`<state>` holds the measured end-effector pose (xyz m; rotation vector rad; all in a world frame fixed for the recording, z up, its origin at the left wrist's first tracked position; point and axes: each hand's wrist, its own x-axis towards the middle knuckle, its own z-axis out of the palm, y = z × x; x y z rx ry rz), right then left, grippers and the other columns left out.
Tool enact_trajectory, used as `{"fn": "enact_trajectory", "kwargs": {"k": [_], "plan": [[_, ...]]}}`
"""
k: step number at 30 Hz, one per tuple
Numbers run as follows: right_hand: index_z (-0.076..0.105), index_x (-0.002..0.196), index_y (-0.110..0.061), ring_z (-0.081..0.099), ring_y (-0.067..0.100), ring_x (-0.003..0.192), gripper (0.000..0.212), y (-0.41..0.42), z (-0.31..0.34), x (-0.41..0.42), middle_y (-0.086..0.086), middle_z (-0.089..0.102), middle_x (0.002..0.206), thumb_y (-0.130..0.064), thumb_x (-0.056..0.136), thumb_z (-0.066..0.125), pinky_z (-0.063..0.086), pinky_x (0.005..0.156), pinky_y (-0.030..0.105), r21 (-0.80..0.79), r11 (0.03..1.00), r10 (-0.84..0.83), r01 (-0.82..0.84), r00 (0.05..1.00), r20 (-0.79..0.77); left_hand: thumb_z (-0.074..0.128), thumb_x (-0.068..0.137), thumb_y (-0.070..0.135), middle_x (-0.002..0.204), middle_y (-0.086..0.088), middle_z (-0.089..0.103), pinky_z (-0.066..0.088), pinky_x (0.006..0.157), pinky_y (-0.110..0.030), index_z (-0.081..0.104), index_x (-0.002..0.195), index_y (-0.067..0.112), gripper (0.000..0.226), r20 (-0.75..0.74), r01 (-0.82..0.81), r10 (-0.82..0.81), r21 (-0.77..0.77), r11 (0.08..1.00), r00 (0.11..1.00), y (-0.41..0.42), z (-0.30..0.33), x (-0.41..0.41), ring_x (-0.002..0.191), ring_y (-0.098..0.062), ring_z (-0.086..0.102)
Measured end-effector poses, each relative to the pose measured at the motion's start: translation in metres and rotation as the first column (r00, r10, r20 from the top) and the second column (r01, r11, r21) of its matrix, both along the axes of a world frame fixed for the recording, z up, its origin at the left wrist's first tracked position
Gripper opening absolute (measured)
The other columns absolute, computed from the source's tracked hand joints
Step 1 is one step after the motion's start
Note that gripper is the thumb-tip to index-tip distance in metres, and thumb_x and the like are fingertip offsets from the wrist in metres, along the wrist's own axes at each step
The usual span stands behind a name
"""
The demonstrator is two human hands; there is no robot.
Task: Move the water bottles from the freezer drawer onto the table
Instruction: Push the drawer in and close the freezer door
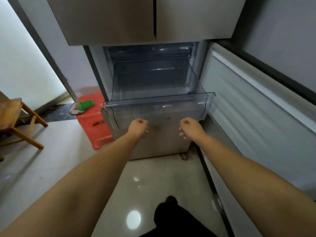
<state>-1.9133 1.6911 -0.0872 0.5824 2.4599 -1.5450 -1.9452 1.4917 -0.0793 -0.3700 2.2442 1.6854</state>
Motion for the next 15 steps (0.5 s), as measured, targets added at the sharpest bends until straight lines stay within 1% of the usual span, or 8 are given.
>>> {"fn": "enact_trajectory", "kwargs": {"k": [3, 5, 7, 8, 10, 11, 13, 15], "plan": [[0.049, 0.126, -0.013, 0.061, 0.018, 0.086, 0.027, 0.017, 0.004, -0.047, 0.006, 0.057, 0.111, -0.021, 0.103, 0.037, 0.049, 0.062, 0.025, -0.034, 0.999, 0.013, -0.012, 1.000, 0.024, 0.042, 0.098, 0.014, 0.078, -0.006, 0.052, 0.045, 0.061, -0.028, 0.051, 0.089, 0.013, 0.013, 0.011, -0.052, 0.053, -0.034, 0.998, 0.999, 0.010, -0.001, -0.039, 0.068, -0.018, 0.052], [0.051, 0.124, -0.011, 0.060, 0.022, 0.094, 0.027, 0.027, 0.001, -0.072, 0.009, 0.057, 0.114, -0.019, 0.104, 0.035, 0.054, 0.072, 0.031, 0.023, 0.998, 0.060, -0.060, 0.998, 0.025, 0.045, 0.097, 0.014, 0.085, -0.012, 0.053, 0.050, 0.077, -0.038, 0.053, 0.088, 0.008, 0.014, -0.009, -0.027, 0.025, -0.183, 0.983, 1.000, 0.015, -0.007, -0.060, 0.079, -0.025, 0.054], [0.058, 0.118, -0.008, 0.059, 0.027, 0.106, 0.030, 0.038, -0.004, -0.094, 0.014, 0.060, 0.122, -0.018, 0.104, 0.033, 0.052, 0.091, 0.040, 0.118, 0.985, 0.122, -0.126, 0.992, 0.041, 0.044, 0.096, 0.013, 0.074, -0.011, 0.050, 0.045, 0.074, -0.037, 0.051, 0.078, 0.006, 0.021, -0.048, -0.061, 0.048, -0.318, 0.946, 0.998, 0.023, -0.016, -0.075, 0.071, -0.024, 0.050], [0.060, 0.118, -0.005, 0.058, 0.028, 0.112, 0.032, 0.042, -0.007, -0.099, 0.015, 0.060, 0.124, -0.017, 0.104, 0.033, 0.048, 0.097, 0.039, 0.166, 0.974, 0.150, -0.153, 0.988, 0.029, 0.044, 0.097, 0.013, 0.075, -0.010, 0.050, 0.043, 0.071, -0.035, 0.052, 0.084, 0.004, 0.017, -0.075, -0.097, 0.076, -0.348, 0.932, 0.994, 0.028, -0.021, -0.076, 0.072, -0.024, 0.050], [0.061, 0.117, -0.002, 0.056, 0.028, 0.114, 0.034, 0.050, -0.013, -0.107, 0.016, 0.059, 0.125, -0.013, 0.104, 0.032, 0.043, 0.096, 0.031, 0.228, 0.962, 0.166, -0.152, 0.985, -0.045, 0.042, 0.098, 0.016, 0.086, -0.012, 0.055, 0.043, 0.072, -0.034, 0.053, 0.102, 0.001, 0.018, -0.134, -0.169, 0.128, -0.362, 0.917, 0.983, 0.038, -0.027, -0.077, 0.080, -0.024, 0.054], [0.062, 0.117, -0.002, 0.056, 0.027, 0.113, 0.034, 0.053, -0.015, -0.110, 0.016, 0.058, 0.124, -0.013, 0.104, 0.032, 0.042, 0.093, 0.029, 0.252, 0.957, 0.171, -0.146, 0.982, -0.079, 0.042, 0.099, 0.017, 0.091, -0.014, 0.058, 0.044, 0.072, -0.035, 0.053, 0.106, 0.000, 0.021, -0.156, -0.196, 0.148, -0.369, 0.909, 0.977, 0.044, -0.029, -0.077, 0.082, -0.026, 0.056], [0.062, 0.115, -0.004, 0.057, 0.026, 0.109, 0.033, 0.059, -0.018, -0.114, 0.015, 0.058, 0.122, -0.013, 0.103, 0.033, 0.042, 0.088, 0.027, 0.319, 0.936, 0.197, -0.150, 0.973, -0.118, 0.042, 0.099, 0.019, 0.097, -0.017, 0.061, 0.044, 0.071, -0.034, 0.053, 0.106, 0.001, 0.022, -0.195, -0.250, 0.186, -0.388, 0.887, 0.963, 0.053, -0.033, -0.079, 0.082, -0.026, 0.057], [0.062, 0.114, -0.007, 0.058, 0.025, 0.104, 0.032, 0.062, -0.024, -0.114, 0.014, 0.058, 0.119, -0.016, 0.103, 0.033, 0.041, 0.083, 0.027, 0.407, 0.899, 0.239, -0.162, 0.960, -0.145, 0.043, 0.099, 0.022, 0.099, -0.015, 0.061, 0.044, 0.071, -0.033, 0.053, 0.104, 0.004, 0.021, -0.230, -0.259, 0.168, -0.454, 0.852, 0.958, 0.055, -0.036, -0.077, 0.082, -0.024, 0.058]]}}
